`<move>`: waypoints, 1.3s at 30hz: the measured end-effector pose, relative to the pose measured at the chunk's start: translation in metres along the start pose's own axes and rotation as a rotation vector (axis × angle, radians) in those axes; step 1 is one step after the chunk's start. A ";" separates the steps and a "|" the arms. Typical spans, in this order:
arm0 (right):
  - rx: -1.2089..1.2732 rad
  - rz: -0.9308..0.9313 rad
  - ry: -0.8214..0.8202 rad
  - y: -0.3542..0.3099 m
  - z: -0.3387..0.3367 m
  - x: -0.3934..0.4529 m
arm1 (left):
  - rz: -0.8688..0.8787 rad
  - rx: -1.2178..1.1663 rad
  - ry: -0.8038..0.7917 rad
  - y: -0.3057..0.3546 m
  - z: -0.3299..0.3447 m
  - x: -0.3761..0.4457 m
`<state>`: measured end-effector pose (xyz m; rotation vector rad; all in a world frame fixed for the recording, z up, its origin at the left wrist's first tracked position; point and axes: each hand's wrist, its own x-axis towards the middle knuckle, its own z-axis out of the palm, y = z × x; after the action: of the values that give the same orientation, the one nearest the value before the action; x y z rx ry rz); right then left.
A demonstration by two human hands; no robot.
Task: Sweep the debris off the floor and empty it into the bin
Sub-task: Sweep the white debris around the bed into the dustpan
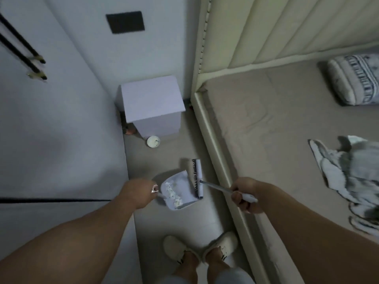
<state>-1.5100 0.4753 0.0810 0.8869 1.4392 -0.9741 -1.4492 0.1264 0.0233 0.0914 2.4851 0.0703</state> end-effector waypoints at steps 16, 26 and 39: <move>0.479 0.045 -0.057 0.174 -0.085 -0.054 | 0.484 0.504 -0.166 0.181 -0.075 0.062; 0.788 0.167 0.026 0.266 -0.029 -0.072 | 0.886 0.876 -0.228 0.238 -0.049 0.118; 1.735 0.184 0.102 0.490 0.137 -0.097 | 1.379 1.136 -0.201 0.387 0.018 -0.019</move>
<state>-0.9977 0.5328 0.1333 2.2027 0.2150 -1.9993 -1.4038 0.5109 0.0488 2.0445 1.5059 -0.7121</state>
